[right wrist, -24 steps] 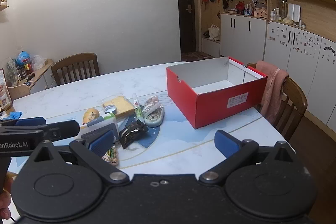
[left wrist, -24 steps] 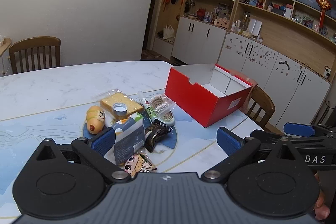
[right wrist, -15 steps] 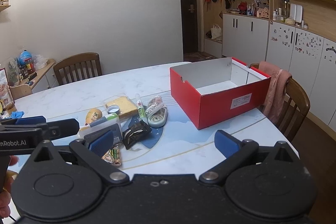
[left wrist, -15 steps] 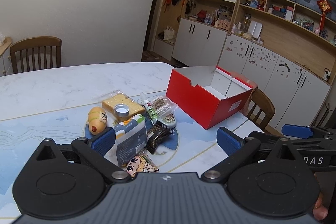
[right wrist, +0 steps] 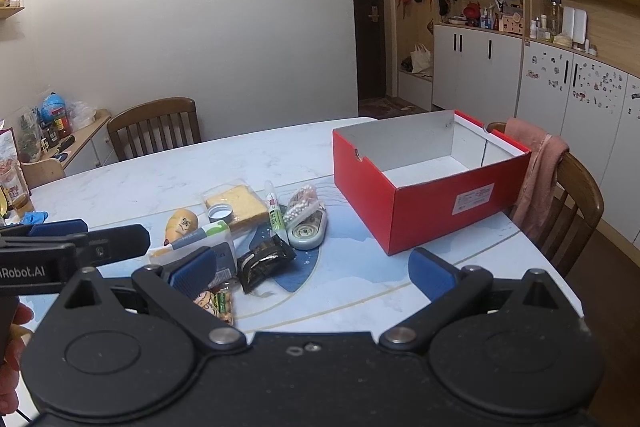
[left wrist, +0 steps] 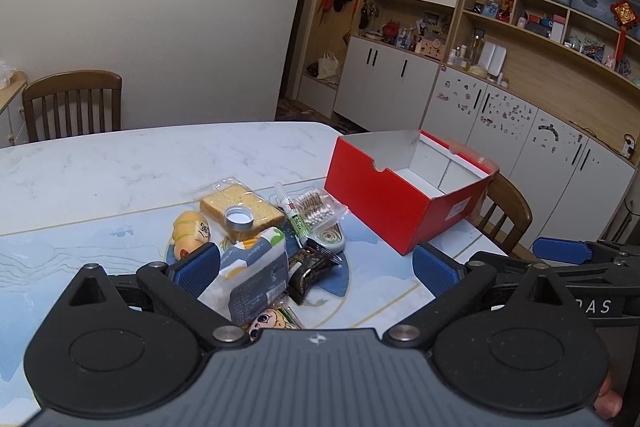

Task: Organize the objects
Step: 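Move both tools toward the pile of items on the table, then grasp the white-blue bread bag with the left tool while the right tool grasps the black snack packet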

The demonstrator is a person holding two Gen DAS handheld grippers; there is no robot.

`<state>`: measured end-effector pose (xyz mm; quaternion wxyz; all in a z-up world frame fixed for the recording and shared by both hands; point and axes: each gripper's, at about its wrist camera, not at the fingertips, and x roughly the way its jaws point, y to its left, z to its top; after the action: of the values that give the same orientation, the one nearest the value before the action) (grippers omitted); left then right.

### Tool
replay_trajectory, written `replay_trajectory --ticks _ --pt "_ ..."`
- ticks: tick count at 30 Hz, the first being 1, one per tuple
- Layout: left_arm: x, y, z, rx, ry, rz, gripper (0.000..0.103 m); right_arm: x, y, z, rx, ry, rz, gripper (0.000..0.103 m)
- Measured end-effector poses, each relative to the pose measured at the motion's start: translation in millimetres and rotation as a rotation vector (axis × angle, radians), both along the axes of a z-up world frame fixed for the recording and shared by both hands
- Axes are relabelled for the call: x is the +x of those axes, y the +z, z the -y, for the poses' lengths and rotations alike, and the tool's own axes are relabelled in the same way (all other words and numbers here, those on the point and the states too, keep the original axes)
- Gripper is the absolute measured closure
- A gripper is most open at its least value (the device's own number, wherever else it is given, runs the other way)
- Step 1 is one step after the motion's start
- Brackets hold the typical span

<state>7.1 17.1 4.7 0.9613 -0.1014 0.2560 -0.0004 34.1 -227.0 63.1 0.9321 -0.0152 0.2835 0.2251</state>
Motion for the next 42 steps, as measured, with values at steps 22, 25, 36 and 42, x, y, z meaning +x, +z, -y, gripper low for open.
replay_trajectory --ticks 22,25,36,42 --pt "52.4 -25.8 -6.1 0.120 0.033 -0.056 0.000 61.8 -24.6 -18.7 -0.039 0.119 -0.068 0.001" --pt "64.5 -39.3 -11.7 0.178 0.036 -0.083 0.000 79.1 -34.1 -28.5 -0.059 0.149 -0.085 0.001" --pt "96.6 -84.5 -27.2 0.234 0.018 -0.177 0.000 128.0 -75.8 -65.6 -0.096 0.229 -0.211 0.002" --pt "108.0 -101.8 -32.2 0.233 0.015 -0.229 0.001 150.0 -101.8 -83.8 -0.108 0.251 -0.299 0.006"
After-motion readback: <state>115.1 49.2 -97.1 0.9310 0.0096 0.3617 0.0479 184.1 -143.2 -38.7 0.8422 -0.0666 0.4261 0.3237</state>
